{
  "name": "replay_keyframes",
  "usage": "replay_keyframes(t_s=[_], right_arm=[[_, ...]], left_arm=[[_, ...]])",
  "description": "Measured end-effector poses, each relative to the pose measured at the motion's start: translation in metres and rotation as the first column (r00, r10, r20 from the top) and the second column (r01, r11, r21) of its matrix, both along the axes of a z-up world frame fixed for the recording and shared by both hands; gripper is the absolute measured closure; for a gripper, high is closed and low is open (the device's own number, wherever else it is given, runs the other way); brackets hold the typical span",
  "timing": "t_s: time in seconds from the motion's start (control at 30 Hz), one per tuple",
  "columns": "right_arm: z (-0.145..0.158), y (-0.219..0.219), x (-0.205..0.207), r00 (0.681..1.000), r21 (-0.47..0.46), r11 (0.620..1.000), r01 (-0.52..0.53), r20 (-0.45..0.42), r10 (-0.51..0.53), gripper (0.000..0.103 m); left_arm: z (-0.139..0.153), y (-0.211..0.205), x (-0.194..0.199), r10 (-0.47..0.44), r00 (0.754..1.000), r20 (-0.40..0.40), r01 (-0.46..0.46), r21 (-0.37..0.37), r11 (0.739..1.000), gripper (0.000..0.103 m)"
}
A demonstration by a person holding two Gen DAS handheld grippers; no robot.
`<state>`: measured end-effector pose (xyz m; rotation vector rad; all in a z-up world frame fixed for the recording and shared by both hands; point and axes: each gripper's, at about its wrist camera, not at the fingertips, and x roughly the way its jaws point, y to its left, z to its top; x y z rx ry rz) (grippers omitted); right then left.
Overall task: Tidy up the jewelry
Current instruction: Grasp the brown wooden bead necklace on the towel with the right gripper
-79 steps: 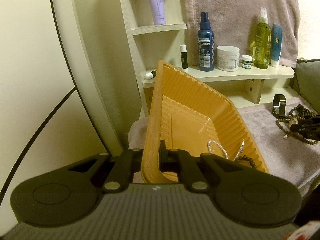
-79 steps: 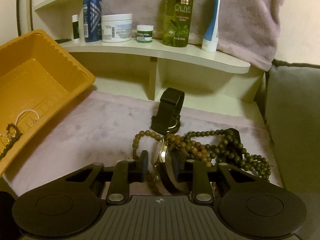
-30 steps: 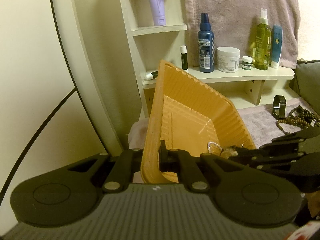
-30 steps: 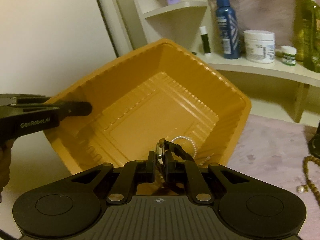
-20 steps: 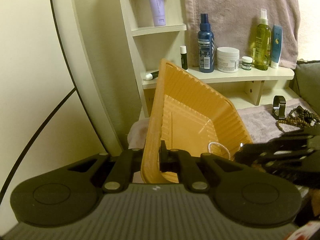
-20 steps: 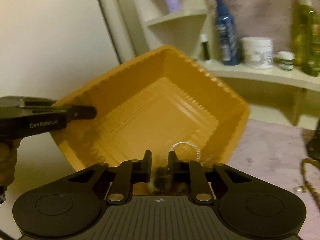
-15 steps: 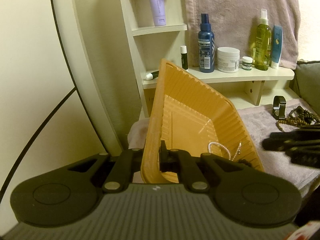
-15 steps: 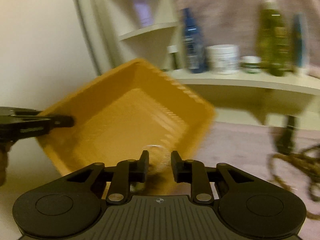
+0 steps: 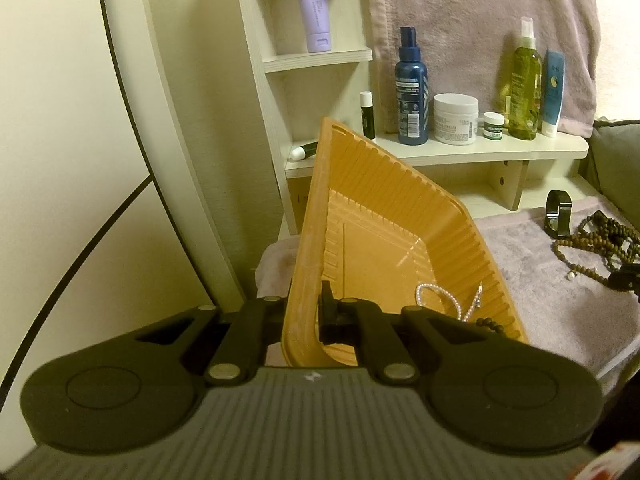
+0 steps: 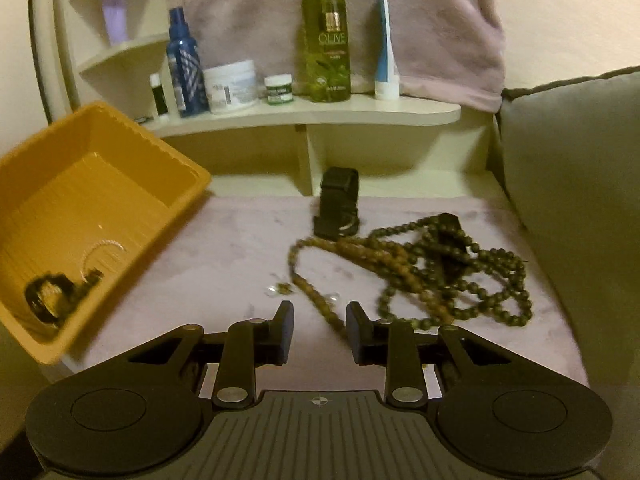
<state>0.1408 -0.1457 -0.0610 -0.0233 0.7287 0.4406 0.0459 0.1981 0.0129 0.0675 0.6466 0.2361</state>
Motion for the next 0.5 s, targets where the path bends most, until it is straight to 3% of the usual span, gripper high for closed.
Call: replay_keyframes(t_s=[0.13,0.5], right_arm=[[-0.006,0.006,0.002,0.996,-0.079,0.994,-0.074,0.034,0.077,0.074],[-0.022,0.012,0.021,0.982,-0.146,0.972,-0.182,0.024,0.187,0.076]], left_arm=[[0.0,-0.001,0.0,0.0,1.0,-0.003,0.0,0.003,1.0,0.097],[0.0,-0.001,0.0,0.0,1.0,-0.005,0.0,0.006,1.0,0.098]])
